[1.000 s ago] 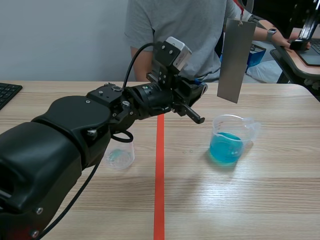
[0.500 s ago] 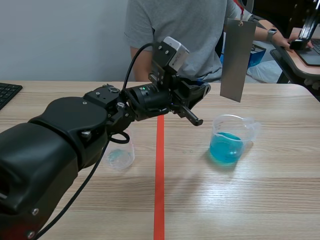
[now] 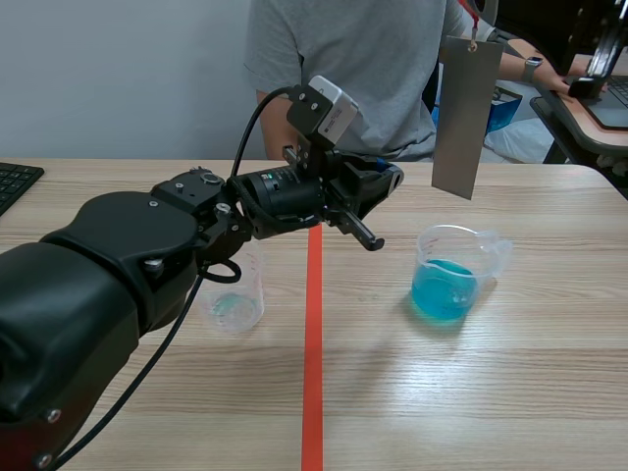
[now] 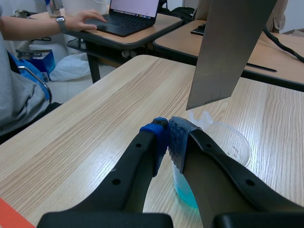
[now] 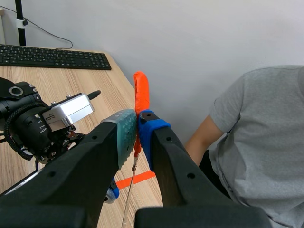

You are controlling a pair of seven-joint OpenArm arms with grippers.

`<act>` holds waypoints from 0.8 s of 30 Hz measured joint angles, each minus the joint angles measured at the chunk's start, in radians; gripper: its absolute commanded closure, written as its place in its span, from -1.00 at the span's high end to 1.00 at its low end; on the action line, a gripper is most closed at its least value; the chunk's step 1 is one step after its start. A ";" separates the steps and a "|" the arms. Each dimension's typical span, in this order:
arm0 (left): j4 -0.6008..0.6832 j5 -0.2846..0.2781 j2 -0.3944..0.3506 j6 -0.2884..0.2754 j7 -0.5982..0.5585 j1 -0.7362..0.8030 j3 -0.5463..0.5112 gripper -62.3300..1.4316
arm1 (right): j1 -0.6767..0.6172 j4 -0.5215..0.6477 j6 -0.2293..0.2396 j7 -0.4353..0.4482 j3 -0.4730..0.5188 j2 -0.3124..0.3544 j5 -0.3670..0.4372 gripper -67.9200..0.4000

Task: Do the redox reaction experiment.
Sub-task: 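Point at the plate with the left hand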

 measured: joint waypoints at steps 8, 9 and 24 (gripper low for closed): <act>0.005 0.000 0.000 -0.008 0.000 0.002 0.000 -0.83 | 0.000 0.000 0.000 0.000 0.000 0.000 0.000 -0.96; 0.010 0.000 0.000 -0.008 0.000 0.003 0.000 -0.83 | 0.000 0.000 0.000 0.000 0.000 0.000 0.000 -0.96; 0.136 -0.004 -0.056 -0.042 0.039 0.078 0.000 -0.83 | -0.002 0.000 0.000 0.000 0.000 0.000 0.000 -0.96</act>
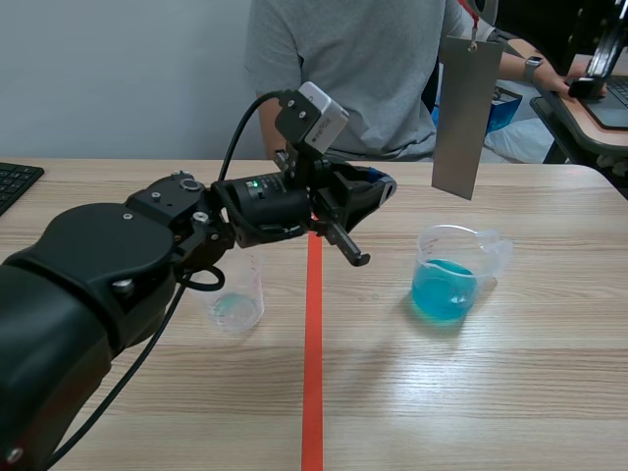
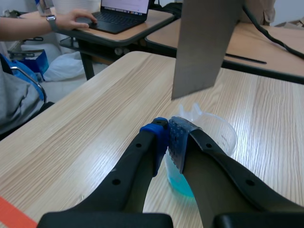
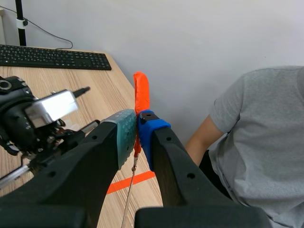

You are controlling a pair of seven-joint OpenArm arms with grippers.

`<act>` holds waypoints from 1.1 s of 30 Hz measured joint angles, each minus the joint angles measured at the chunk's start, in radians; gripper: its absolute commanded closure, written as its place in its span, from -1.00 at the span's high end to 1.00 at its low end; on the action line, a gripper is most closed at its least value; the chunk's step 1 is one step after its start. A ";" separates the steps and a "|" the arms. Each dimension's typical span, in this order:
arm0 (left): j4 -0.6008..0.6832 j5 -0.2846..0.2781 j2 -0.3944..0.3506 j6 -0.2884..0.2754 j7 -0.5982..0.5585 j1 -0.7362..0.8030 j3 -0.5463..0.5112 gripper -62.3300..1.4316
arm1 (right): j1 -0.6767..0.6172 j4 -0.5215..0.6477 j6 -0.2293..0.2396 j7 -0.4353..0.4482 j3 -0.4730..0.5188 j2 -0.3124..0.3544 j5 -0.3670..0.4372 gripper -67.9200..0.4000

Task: Do the redox reaction experiment.
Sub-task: 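Point at the plate with the left hand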

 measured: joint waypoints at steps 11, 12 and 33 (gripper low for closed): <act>0.251 -0.007 -0.095 -0.010 0.107 0.168 -0.011 -0.84 | -0.010 0.000 0.000 0.000 0.000 0.000 0.000 -0.96; 0.273 -0.009 -0.100 -0.010 0.112 0.188 -0.021 -0.84 | -0.010 0.000 0.000 0.000 0.000 0.000 0.000 -0.96; 0.871 -0.121 -0.198 -0.011 0.198 0.811 -0.368 -0.84 | -0.010 0.000 0.000 0.000 0.000 0.000 0.000 -0.96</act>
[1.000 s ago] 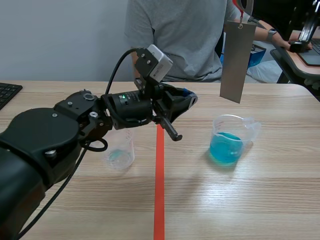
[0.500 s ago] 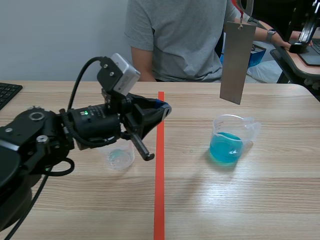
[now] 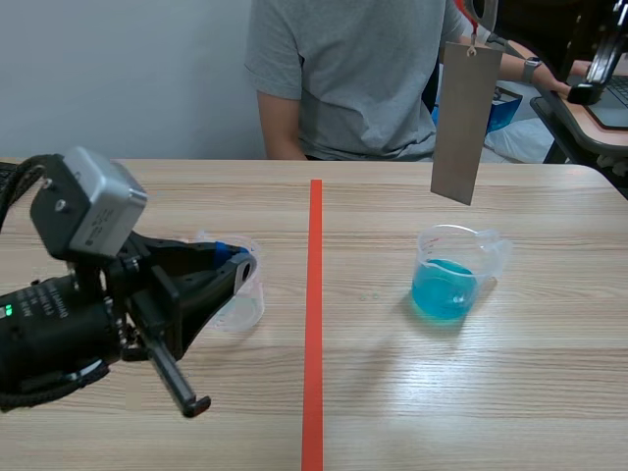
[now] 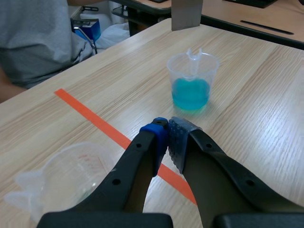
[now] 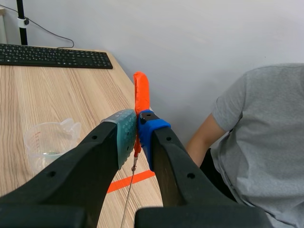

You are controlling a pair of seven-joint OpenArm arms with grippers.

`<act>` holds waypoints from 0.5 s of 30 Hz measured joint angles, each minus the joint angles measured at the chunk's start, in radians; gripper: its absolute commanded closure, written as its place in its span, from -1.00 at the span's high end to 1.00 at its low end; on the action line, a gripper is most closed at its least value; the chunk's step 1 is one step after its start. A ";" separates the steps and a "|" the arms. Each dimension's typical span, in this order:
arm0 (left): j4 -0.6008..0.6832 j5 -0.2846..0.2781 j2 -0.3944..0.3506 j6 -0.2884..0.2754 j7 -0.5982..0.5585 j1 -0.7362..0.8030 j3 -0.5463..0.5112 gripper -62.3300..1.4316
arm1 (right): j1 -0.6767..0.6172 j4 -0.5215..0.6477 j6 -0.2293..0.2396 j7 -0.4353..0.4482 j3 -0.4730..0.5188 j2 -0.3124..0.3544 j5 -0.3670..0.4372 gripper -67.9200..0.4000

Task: Do the redox reaction experiment.
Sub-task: 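Point at the plate with the left hand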

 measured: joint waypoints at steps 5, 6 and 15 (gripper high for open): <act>0.100 0.000 0.000 0.000 -0.012 0.144 -0.043 -0.84 | 0.000 0.000 0.000 0.000 0.000 0.000 0.000 -0.96; 0.119 0.000 0.000 0.000 -0.012 0.173 -0.053 -0.84 | 0.000 0.000 0.000 0.000 0.000 0.000 0.000 -0.96; 0.262 0.000 0.000 0.000 -0.034 0.375 -0.102 -0.84 | 0.000 0.000 0.000 0.000 0.000 0.000 0.000 -0.96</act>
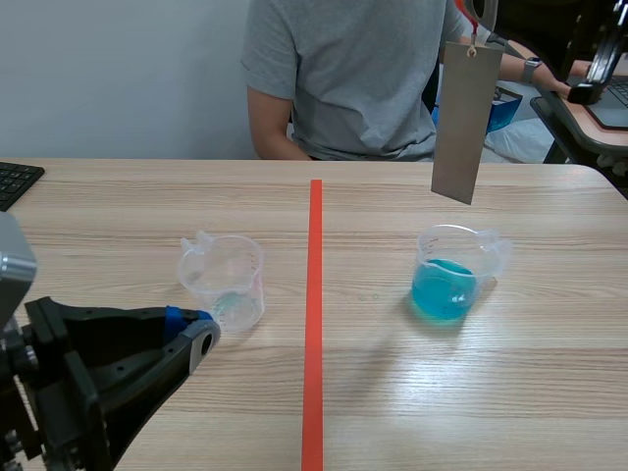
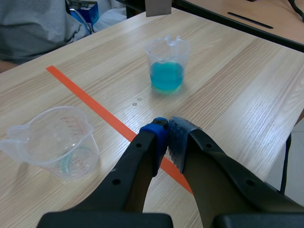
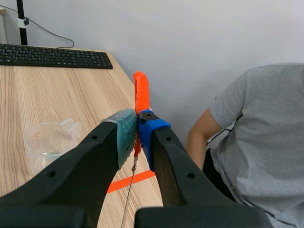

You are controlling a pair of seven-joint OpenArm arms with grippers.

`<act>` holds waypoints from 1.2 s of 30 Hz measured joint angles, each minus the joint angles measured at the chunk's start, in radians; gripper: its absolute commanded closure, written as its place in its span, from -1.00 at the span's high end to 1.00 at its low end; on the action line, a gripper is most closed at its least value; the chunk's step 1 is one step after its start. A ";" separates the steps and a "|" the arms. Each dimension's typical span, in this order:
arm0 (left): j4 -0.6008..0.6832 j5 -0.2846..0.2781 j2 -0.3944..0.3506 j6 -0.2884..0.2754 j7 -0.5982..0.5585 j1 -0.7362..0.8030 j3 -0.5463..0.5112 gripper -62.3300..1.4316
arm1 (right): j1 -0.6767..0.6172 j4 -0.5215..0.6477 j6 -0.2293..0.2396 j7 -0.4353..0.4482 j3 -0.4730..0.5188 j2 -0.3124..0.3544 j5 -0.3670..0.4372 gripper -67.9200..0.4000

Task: Do the redox reaction experiment.
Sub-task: 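Point at the plate with the left hand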

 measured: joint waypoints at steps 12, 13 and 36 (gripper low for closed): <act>0.021 0.000 -0.067 0.000 0.000 0.030 -0.003 -0.84 | 0.000 0.000 0.000 0.000 0.000 0.009 0.000 -0.96; 0.021 0.000 -0.067 0.000 0.000 0.029 -0.003 -0.84 | 0.000 0.000 0.000 0.000 0.000 0.011 -0.001 -0.96; 0.021 0.006 -0.066 0.000 0.000 0.029 -0.003 -0.84 | -0.092 -0.063 0.000 0.101 0.000 -0.024 -0.140 -0.96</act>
